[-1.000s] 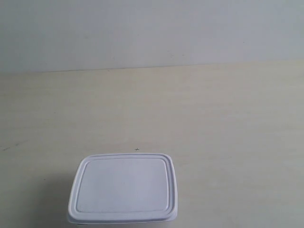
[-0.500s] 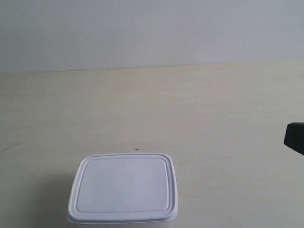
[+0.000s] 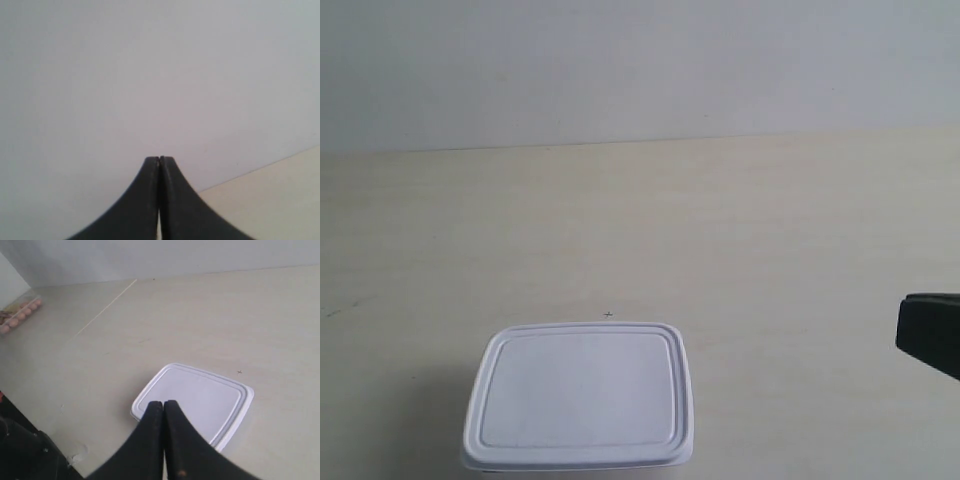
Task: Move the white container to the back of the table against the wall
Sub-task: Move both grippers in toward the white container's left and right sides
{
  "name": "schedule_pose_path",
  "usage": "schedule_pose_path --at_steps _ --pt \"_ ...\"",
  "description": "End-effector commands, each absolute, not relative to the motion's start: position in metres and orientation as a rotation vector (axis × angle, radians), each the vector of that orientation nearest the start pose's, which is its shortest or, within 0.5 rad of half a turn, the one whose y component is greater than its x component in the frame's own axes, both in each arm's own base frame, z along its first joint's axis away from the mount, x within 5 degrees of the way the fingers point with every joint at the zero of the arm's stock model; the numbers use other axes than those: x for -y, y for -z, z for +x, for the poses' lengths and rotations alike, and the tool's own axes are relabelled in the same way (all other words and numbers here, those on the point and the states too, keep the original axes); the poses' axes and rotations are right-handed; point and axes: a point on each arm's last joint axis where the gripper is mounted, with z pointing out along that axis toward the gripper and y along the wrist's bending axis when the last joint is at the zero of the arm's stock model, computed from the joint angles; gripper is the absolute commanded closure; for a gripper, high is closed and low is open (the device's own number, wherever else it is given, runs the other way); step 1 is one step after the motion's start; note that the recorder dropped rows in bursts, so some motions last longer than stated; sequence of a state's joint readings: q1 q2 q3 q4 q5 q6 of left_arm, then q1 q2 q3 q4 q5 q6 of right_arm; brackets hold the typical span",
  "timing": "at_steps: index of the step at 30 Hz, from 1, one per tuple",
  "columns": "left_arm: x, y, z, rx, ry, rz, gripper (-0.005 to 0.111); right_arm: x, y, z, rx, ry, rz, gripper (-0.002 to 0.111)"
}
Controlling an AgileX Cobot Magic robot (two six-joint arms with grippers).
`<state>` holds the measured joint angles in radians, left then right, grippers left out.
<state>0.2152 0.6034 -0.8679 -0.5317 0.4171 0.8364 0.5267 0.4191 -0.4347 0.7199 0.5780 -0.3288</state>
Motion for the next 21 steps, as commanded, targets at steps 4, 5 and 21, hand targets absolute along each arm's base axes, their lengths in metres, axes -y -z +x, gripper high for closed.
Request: schedule_pose_path --at_steps 4,5,21 --pt "-0.003 -0.423 0.108 -1.558 -0.24 0.249 0.107 -0.073 -0.283 0.055 -2.033 -0.854 -0.591 0.108" --pt "-0.002 -0.423 0.108 -1.555 -0.205 0.232 0.107 -0.073 -0.281 0.054 -2.05 -0.86 -0.6 0.108" --pt "0.02 -0.43 0.097 -1.5 0.327 0.05 0.107 -0.086 -0.263 0.074 -2.252 -0.836 -0.628 0.108"
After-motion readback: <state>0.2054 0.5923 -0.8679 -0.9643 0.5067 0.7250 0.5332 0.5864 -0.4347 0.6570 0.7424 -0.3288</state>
